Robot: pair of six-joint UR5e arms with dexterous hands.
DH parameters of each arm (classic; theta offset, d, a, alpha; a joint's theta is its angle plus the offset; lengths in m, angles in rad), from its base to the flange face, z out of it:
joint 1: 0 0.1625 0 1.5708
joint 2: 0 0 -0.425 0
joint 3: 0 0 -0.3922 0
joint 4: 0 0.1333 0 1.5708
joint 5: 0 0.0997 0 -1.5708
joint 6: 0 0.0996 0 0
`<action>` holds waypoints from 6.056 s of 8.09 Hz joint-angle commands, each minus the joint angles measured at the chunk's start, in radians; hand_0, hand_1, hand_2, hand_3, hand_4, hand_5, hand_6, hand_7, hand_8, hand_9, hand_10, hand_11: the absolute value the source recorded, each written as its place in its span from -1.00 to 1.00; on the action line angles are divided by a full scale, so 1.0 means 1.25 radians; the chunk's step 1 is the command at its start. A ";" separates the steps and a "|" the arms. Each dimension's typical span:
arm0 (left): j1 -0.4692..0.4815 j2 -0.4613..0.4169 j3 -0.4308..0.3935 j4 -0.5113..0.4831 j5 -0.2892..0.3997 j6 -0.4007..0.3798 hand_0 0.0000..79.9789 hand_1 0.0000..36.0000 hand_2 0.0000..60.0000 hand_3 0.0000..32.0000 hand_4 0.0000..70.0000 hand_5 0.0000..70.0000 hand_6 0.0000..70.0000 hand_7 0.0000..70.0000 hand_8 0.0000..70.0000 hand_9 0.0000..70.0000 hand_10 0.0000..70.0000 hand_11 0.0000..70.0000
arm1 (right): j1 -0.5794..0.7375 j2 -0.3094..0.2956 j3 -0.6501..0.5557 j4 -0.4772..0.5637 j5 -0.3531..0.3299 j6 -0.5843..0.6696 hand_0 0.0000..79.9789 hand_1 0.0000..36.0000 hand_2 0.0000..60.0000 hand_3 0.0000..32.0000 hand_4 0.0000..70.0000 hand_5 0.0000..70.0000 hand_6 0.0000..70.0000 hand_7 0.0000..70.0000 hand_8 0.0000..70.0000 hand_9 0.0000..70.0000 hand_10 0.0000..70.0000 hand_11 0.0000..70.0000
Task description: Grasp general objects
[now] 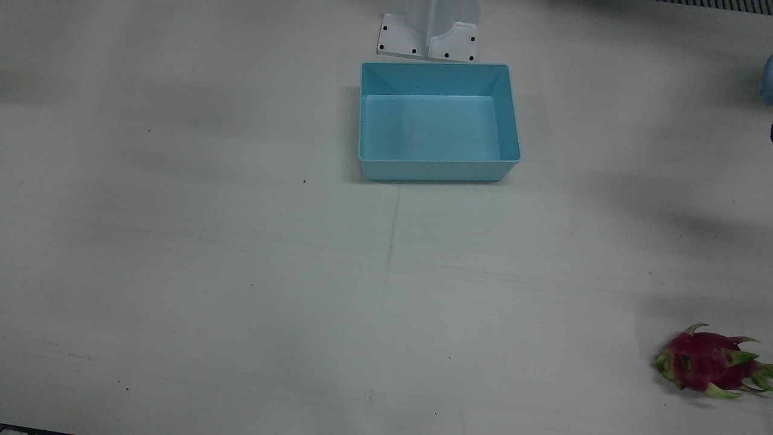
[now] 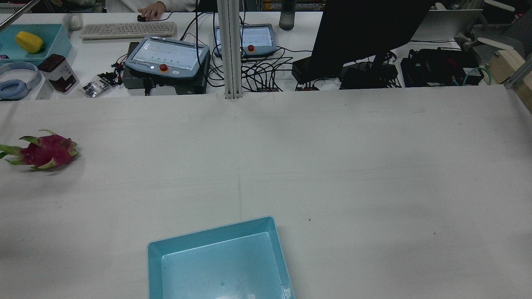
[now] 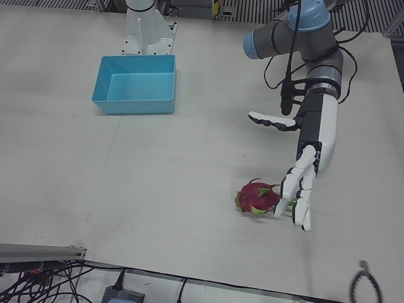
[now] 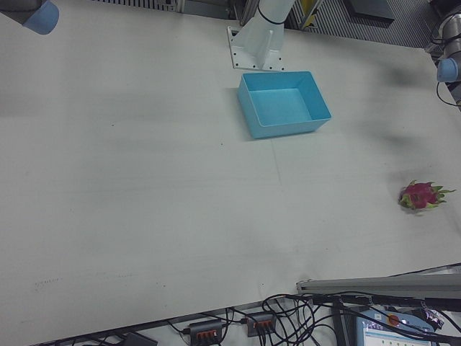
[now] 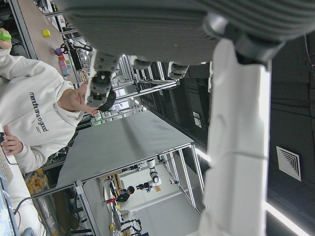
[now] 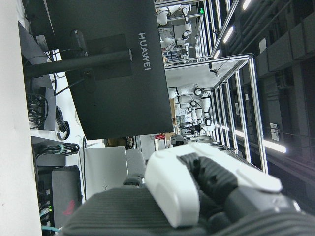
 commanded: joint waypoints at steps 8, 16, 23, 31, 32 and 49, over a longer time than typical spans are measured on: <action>0.092 -0.133 -0.160 0.493 0.117 0.594 0.30 -0.02 -0.96 0.15 -0.85 -0.99 -1.00 -0.88 -1.00 -1.00 -1.00 -1.00 | 0.000 0.000 0.000 0.000 0.000 0.000 -1.00 -1.00 -1.00 -1.00 -1.00 -1.00 -1.00 -1.00 -1.00 -1.00 -1.00 -1.00; 0.354 -0.124 0.057 0.481 -0.343 0.619 0.24 -0.07 -1.00 0.36 -1.00 -1.00 -1.00 -1.00 -1.00 -1.00 -1.00 -1.00 | 0.000 0.000 0.000 0.000 0.000 0.000 -1.00 -1.00 -1.00 -1.00 -1.00 -1.00 -1.00 -1.00 -1.00 -1.00 -1.00 -1.00; 0.314 -0.133 0.347 0.242 -0.341 0.642 0.31 0.13 -0.88 0.54 -1.00 -1.00 -1.00 -1.00 -1.00 -1.00 -1.00 -1.00 | -0.001 -0.001 0.000 0.000 0.000 0.000 -1.00 -1.00 -1.00 -1.00 -1.00 -1.00 -1.00 -1.00 -1.00 -1.00 -1.00 -1.00; 0.270 -0.183 0.232 0.335 -0.287 0.749 0.32 0.12 -0.92 0.15 -0.99 -1.00 -1.00 -1.00 -1.00 -1.00 -1.00 -1.00 | -0.001 0.000 0.000 0.000 0.000 0.000 -1.00 -1.00 -1.00 -1.00 -1.00 -1.00 -1.00 -1.00 -1.00 -1.00 -1.00 -1.00; 0.301 -0.172 0.242 0.335 -0.288 0.749 0.32 0.13 -0.91 0.21 -1.00 -1.00 -1.00 -1.00 -1.00 -1.00 -1.00 -1.00 | -0.001 0.000 0.000 0.000 0.000 0.000 -1.00 -1.00 -1.00 -1.00 -1.00 -1.00 -1.00 -1.00 -1.00 -1.00 -1.00 -1.00; 0.305 -0.152 0.426 0.188 -0.291 0.808 0.27 0.40 0.24 -1.00 -0.68 1.00 -1.00 -0.94 -1.00 -1.00 -1.00 -1.00 | -0.001 0.000 0.000 0.000 0.000 0.000 -1.00 -1.00 -1.00 -1.00 -1.00 -1.00 -1.00 -1.00 -1.00 -1.00 -1.00 -1.00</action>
